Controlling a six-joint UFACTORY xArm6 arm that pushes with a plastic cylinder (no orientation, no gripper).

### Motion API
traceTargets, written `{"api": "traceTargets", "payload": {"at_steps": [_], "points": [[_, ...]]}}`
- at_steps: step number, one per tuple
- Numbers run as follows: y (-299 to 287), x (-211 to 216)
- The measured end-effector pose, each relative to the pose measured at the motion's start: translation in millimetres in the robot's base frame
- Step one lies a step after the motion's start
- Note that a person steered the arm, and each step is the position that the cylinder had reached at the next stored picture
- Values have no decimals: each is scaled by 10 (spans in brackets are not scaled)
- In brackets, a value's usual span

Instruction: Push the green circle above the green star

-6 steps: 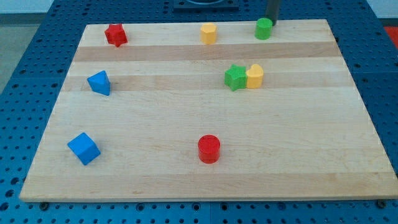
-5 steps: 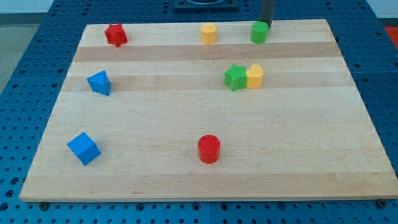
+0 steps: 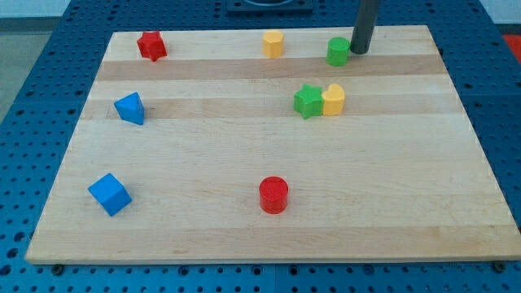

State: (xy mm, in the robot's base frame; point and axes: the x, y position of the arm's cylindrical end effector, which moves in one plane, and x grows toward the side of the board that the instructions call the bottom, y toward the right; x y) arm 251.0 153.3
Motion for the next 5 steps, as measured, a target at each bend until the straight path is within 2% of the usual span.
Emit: {"api": "traceTargets", "payload": {"at_steps": [2,5], "points": [[-460,0],[-1138,324]]}}
